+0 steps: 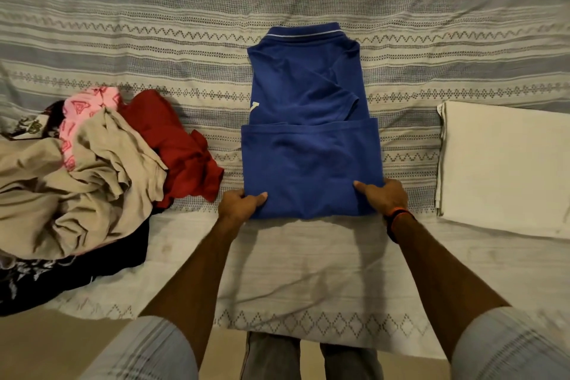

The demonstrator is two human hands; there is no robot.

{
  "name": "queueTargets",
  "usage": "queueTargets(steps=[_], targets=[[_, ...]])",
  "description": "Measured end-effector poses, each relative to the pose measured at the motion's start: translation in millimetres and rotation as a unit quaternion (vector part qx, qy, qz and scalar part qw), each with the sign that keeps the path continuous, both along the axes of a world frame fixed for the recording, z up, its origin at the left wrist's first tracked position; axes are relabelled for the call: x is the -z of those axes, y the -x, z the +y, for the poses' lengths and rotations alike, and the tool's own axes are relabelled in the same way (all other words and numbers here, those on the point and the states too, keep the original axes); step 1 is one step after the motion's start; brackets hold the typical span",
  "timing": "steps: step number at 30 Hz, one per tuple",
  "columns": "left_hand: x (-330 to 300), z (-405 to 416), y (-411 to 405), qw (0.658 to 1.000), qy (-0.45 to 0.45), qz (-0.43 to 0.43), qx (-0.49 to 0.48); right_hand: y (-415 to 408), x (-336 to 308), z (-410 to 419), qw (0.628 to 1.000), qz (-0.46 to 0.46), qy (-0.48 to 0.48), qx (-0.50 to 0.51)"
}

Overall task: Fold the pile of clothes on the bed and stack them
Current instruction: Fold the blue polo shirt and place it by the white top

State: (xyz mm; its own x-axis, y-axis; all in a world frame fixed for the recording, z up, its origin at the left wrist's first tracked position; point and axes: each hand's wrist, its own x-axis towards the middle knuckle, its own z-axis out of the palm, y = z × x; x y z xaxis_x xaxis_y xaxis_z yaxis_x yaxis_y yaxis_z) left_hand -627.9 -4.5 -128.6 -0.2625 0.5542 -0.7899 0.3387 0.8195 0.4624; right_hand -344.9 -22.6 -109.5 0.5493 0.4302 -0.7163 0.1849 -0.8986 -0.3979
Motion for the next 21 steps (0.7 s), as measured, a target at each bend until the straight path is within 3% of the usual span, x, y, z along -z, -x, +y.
queueTargets(steps=[8, 16, 21], targets=[[-25, -14, -11, 0.992, -0.045, -0.053, -0.109, -8, -23, -16, 0.997, 0.039, -0.061, 0.033], [-62, -56, -19, 0.977, -0.108, -0.031, -0.181, -30, -35, -61, 0.987, 0.082, -0.129, 0.056], [-90, -98, -22, 0.959, -0.128, -0.072, -0.242, -25, -85, -102, 0.975, 0.13, -0.15, 0.096]])
